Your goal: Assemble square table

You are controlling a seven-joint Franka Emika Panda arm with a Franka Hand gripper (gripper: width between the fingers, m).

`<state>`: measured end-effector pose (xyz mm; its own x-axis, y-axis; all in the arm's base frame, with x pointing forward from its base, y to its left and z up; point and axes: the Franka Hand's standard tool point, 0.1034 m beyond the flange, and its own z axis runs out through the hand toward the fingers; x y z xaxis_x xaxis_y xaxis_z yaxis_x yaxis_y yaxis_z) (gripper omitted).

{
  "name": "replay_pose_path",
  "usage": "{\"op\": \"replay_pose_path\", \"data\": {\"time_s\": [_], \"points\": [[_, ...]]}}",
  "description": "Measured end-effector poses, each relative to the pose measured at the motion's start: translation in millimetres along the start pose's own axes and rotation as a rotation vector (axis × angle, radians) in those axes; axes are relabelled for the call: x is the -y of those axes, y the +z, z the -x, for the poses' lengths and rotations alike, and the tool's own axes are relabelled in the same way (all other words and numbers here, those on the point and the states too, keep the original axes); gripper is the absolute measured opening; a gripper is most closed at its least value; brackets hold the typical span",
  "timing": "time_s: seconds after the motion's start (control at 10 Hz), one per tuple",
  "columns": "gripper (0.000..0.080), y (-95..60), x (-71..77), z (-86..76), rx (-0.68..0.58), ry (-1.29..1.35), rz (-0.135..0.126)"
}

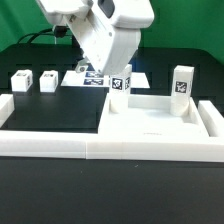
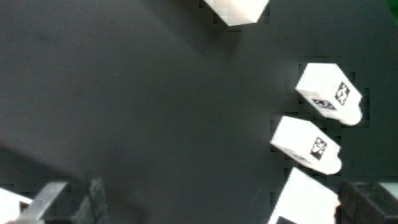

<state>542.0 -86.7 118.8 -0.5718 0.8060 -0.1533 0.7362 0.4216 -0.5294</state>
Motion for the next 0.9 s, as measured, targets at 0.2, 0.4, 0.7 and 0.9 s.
{"op": "replay_pose_path", "data": {"time_s": [0.2,0.4,0.7,0.9], "points": [[0.0649,1.9,4.1,0.0,-0.027,0.154,0.004],[0.0649,15.9,29.2,9.2,-0.081,0.383,-0.004],[0.0649,41.7,43.4,1.3,-0.101,0.783,-0.124],[0.0649,40.5,39.0,0.6,-0.094,0.939,-0.127]]}}
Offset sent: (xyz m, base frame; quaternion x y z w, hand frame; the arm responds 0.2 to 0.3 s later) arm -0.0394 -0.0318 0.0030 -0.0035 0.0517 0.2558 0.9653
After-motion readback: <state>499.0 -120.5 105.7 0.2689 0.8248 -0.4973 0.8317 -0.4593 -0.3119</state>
